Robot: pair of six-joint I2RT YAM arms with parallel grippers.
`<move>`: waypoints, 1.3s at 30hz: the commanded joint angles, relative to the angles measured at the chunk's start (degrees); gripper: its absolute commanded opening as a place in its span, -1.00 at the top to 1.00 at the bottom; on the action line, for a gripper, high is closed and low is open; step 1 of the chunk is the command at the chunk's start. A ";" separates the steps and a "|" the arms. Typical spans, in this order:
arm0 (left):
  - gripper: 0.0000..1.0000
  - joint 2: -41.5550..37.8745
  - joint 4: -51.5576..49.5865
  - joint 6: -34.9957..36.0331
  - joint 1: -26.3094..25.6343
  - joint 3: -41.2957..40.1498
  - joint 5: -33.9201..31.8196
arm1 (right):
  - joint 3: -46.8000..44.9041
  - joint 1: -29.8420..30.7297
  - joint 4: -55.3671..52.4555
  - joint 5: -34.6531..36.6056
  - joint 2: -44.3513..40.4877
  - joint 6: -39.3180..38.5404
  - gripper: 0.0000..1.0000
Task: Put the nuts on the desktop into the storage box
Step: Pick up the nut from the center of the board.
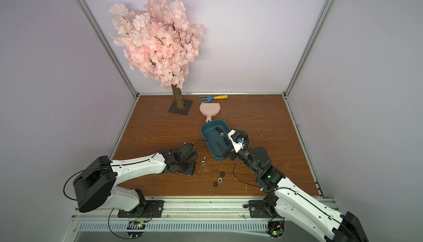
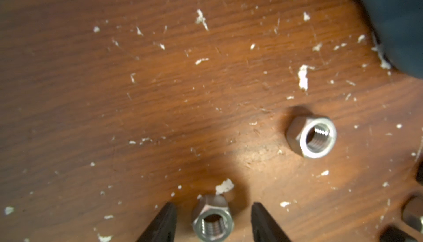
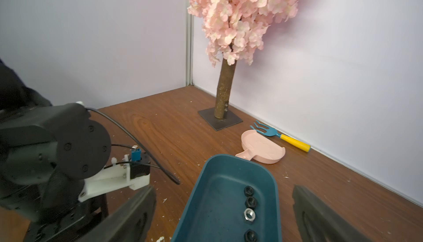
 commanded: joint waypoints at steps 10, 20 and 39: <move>0.51 5.01 -3.56 2.90 -0.51 2.71 1.13 | -2.01 0.26 5.07 6.99 -2.79 0.77 -0.98; 0.23 3.68 -5.23 3.16 -0.50 2.97 1.52 | -1.56 0.25 4.08 7.92 -2.30 0.49 -0.98; -0.04 3.17 -7.71 2.23 -0.67 2.32 2.73 | -1.03 0.25 4.11 8.65 -1.20 0.46 -0.98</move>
